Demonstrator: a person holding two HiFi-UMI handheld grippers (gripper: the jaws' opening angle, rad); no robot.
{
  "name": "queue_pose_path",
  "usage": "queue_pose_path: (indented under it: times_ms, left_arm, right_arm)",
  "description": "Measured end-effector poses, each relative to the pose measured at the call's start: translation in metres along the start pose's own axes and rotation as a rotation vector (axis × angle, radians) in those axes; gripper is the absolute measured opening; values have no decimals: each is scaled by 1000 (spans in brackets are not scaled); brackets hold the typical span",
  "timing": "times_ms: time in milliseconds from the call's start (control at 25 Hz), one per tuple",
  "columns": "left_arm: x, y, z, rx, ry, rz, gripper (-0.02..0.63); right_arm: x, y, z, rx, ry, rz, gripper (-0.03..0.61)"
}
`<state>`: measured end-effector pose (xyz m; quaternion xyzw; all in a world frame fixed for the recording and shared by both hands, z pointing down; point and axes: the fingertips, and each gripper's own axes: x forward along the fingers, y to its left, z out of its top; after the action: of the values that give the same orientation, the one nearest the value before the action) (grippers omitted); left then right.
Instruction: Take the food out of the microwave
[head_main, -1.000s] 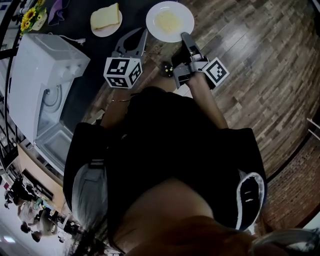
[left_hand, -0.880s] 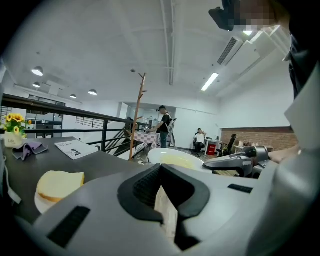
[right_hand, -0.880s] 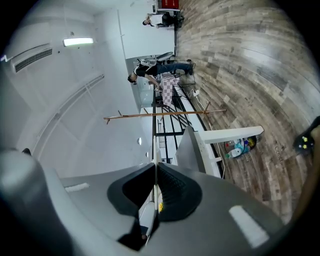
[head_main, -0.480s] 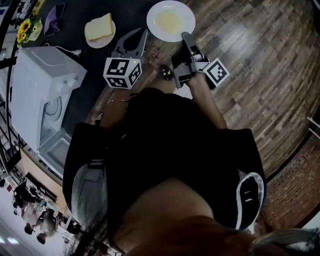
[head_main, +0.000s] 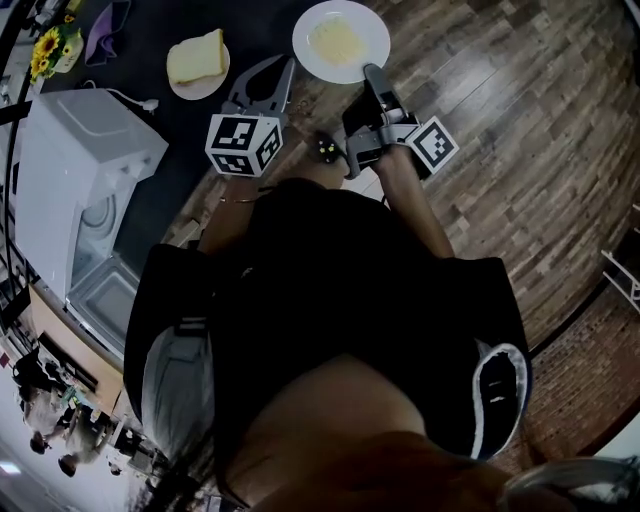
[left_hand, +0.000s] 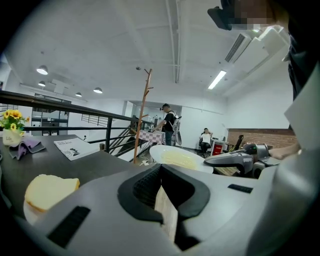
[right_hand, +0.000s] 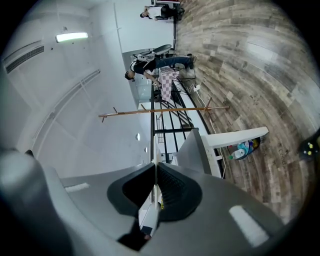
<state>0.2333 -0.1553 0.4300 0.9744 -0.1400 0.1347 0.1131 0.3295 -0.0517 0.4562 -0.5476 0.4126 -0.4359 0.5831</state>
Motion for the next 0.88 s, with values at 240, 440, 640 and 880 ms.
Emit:
queue_pose_path:
  times_ms: [240, 440, 640, 880]
  left_arm:
    - [1, 15, 1, -22, -3, 48, 7]
    - [-1, 27, 3, -40, -14, 85, 8]
    - [-3, 40, 5, -61, -24, 126, 8]
    - [-5, 53, 8, -78, -39, 162, 7]
  right_arm:
    - [21, 0, -6, -1, 61, -10, 14]
    - [37, 4, -13, 0, 111, -4, 14]
    - [52, 6, -19, -4, 158, -8, 14]
    - [65, 7, -25, -6, 197, -13, 14]
